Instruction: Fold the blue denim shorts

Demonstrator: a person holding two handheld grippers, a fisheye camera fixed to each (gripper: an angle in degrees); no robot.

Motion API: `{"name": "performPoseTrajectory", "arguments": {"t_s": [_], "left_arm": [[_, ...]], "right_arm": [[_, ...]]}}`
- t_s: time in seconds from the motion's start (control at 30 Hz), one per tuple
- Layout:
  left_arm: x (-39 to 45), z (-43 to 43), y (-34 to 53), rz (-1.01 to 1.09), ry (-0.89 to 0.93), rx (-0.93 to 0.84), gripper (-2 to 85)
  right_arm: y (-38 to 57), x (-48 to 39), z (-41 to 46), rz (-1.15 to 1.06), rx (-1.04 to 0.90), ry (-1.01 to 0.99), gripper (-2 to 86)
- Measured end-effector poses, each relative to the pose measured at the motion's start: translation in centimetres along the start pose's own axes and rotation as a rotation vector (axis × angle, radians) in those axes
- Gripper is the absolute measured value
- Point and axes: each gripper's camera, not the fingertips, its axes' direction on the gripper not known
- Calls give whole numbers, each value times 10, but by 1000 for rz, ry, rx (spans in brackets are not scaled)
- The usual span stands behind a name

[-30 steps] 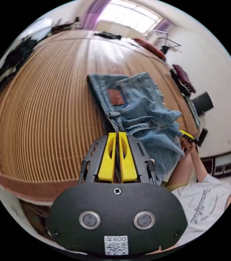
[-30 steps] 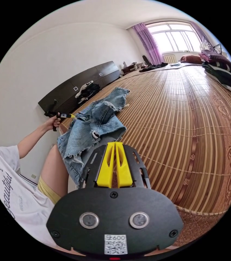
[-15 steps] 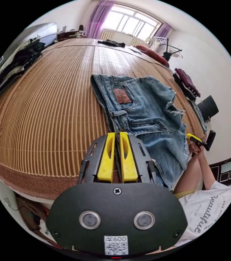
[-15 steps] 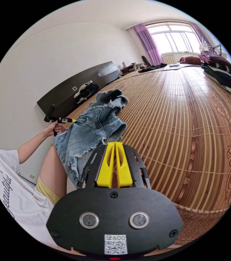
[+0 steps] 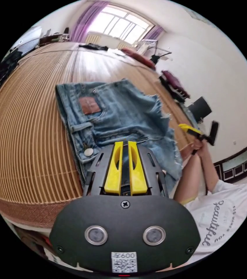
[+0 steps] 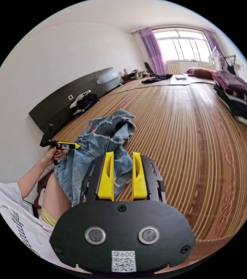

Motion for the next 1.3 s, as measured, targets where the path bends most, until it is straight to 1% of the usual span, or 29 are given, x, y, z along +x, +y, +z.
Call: {"name": "performPoseTrajectory", "arguments": {"t_s": [0.07,0.1,0.17,0.23,0.27,0.33,0.4,0.47,0.53,0.63,0.73,0.77,0.8,0.83,0.87,0.9,0.97,1.03,1.1,1.13,1.2,1.3], "left_arm": [[-15,-5,11,-25,57,38,5],[-24,-7,13,-48,88,43,4],[-32,-6,15,-57,112,47,4],[-42,-7,17,-68,137,51,4],[-43,-8,17,-68,140,51,4],[-47,-10,18,-65,136,52,3],[-49,-11,18,-65,135,55,3],[-52,-12,22,-72,134,72,3],[-54,-15,24,-69,123,85,2],[-58,-17,22,-66,126,80,1],[-69,-18,22,-83,158,80,1],[-70,-18,22,-85,162,80,0],[-72,-19,21,-87,164,82,0],[-73,-20,21,-86,159,82,0],[-73,-21,20,-84,156,82,1],[-73,-22,20,-82,152,82,1],[-75,-24,19,-85,154,82,1],[-79,-25,18,-90,166,85,1],[-80,-27,17,-90,168,85,1],[-81,-28,17,-90,169,85,1],[-82,-29,16,-91,171,86,1],[-83,-32,14,-92,172,86,1]], "right_arm": [[-43,-20,12,-90,-50,38,83],[-67,-30,20,-135,-35,81,84],[-104,-28,37,-112,-25,102,81],[-139,-21,64,-89,-95,36,77],[-156,-22,84,-121,-144,1,74],[-167,-36,103,-204,-153,94,66],[-169,-60,122,-332,-159,239,49],[-174,-68,130,-362,-167,221,39],[-182,-69,135,-342,-168,187,30],[-197,-65,144,-270,-187,194,5],[-210,-46,124,-110,-116,328,-6],[-215,-27,100,14,-25,325,-7],[-216,1,74,179,60,221,-7],[-215,15,65,271,92,178,-8],[-207,40,48,447,164,154,-8],[-200,53,36,544,222,178,-7],[-198,60,28,592,210,293,-6],[-205,52,28,515,173,273,-4],[-219,22,34,287,141,105,5],[-224,14,37,235,120,68,8],[-243,-17,56,90,1,8,64],[-259,-33,71,83,-57,12,73]]}}
